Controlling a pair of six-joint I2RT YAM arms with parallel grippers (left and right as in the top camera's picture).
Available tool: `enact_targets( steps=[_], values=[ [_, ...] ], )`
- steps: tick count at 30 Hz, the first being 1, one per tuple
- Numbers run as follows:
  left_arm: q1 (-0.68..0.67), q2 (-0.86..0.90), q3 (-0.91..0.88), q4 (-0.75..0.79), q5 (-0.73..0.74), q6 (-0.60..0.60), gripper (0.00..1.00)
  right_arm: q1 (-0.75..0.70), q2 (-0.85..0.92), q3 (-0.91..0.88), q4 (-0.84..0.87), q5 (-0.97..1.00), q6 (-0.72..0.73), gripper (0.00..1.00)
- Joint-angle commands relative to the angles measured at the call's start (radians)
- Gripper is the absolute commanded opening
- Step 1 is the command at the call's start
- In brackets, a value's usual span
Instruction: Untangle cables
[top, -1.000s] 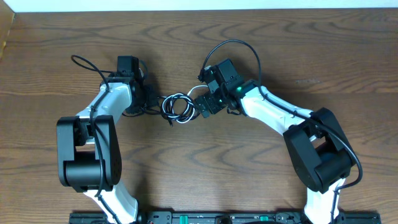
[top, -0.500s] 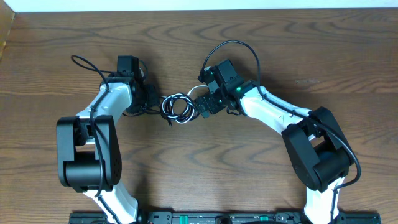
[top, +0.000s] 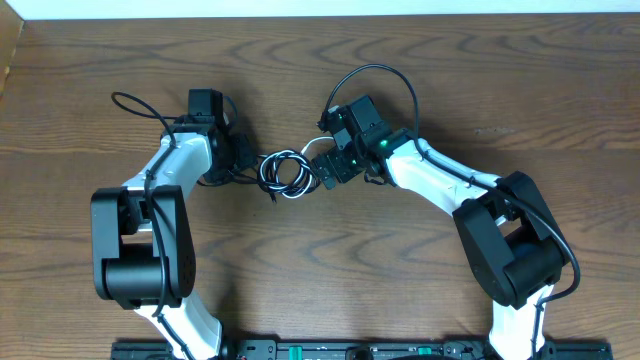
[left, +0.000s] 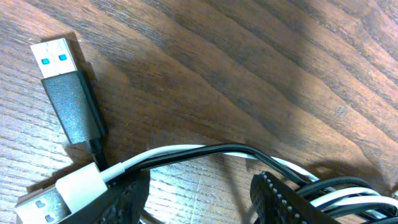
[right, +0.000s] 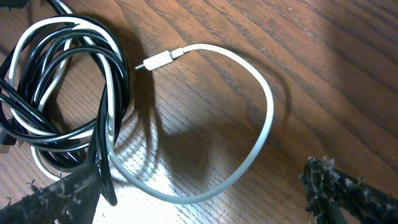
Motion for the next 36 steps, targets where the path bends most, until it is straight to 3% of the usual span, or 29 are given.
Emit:
enact_targets(
  steps=[1,35,36],
  values=[
    [-0.001,0.037,-0.018,-0.010,0.025,-0.033,0.58,0.004,0.016,-0.003,0.004,0.001,0.002,0.99],
    [-0.009,0.037,-0.018,-0.010,0.025,-0.036,0.58,0.004,0.019,-0.003,0.018,0.001,0.002,0.99],
    [-0.012,0.037,-0.018,-0.010,0.025,-0.036,0.62,0.004,0.019,-0.003,0.018,0.001,0.002,0.99]
  ],
)
